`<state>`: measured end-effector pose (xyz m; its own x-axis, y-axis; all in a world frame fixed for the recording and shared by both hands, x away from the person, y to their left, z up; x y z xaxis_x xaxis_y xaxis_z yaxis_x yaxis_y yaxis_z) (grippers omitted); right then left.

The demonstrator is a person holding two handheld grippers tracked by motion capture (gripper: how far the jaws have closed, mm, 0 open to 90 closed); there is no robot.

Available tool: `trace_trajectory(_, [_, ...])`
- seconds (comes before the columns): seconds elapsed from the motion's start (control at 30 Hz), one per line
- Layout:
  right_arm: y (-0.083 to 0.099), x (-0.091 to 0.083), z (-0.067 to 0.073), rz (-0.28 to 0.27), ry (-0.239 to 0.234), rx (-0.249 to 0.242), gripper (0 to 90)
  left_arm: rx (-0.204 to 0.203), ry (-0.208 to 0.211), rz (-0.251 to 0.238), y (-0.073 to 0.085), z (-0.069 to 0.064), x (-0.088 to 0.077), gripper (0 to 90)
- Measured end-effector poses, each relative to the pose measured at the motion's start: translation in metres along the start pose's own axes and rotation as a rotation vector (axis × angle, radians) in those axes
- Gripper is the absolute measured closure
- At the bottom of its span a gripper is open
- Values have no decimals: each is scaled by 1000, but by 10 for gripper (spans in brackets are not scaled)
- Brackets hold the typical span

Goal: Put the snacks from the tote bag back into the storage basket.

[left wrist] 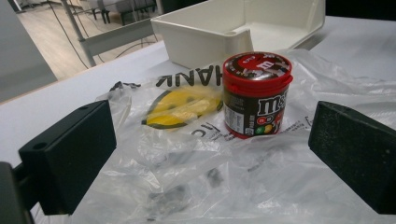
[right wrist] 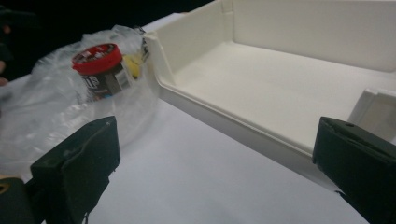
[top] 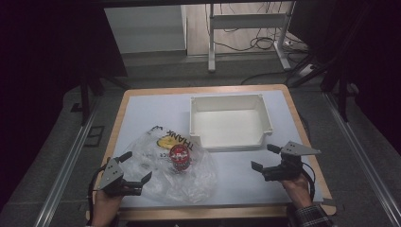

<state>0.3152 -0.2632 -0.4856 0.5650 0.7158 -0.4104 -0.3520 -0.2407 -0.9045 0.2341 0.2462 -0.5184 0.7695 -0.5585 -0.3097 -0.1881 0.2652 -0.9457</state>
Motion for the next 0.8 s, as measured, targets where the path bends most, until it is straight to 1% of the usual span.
trace_trajectory(0.03, [0, 0, 0, 0, 0, 0, 13, 0, 0, 0, 0, 0, 0, 6])
trace_trajectory(0.07, [1, 2, 2, 0, -15, -15, 13, 2, -2, 2, 0, 0, 0, 6])
trace_trajectory(0.17, [0, 5, 7, -1, -29, -51, 12, 3, -6, 1, 0, 0, 0, 5])
trace_trajectory(0.23, [1, 7, 8, 26, -27, -68, 10, 3, -6, -1, 0, 0, -1, 6])
trace_trajectory(0.27, [2, 8, 8, 30, -34, -73, 10, 3, -5, -1, 0, 0, -1, 5])
trace_trajectory(0.33, [2, 10, 8, 38, -40, -66, 12, 6, -5, 0, 0, 0, 0, 5])
trace_trajectory(0.37, [2, 10, 7, 38, -53, -61, 12, 7, -6, 0, 0, 0, 0, 5])
trace_trajectory(0.47, [2, 10, 7, 38, -60, -62, 11, 10, -7, -1, 0, 0, -1, 5])
trace_trajectory(0.6, [2, 11, 7, 35, -56, -64, 10, 11, -7, -1, 0, -1, -1, 5])
trace_trajectory(0.67, [2, 11, 7, 38, -45, -69, 9, 12, -6, -1, 0, -1, -1, 6])
trace_trajectory(0.8, [2, 11, 7, 32, -47, -69, 9, 11, -6, -1, 0, -1, 0, 6])
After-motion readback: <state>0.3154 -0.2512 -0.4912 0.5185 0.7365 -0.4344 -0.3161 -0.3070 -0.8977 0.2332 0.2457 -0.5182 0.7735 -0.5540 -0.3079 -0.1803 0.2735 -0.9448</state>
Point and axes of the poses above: each handheld gripper's, and its own axes: x roughly forward along the jaws, y roughly out of its underside, z roughly to its left, the point moved 1 cm from there along x, roughly forward along the jaws
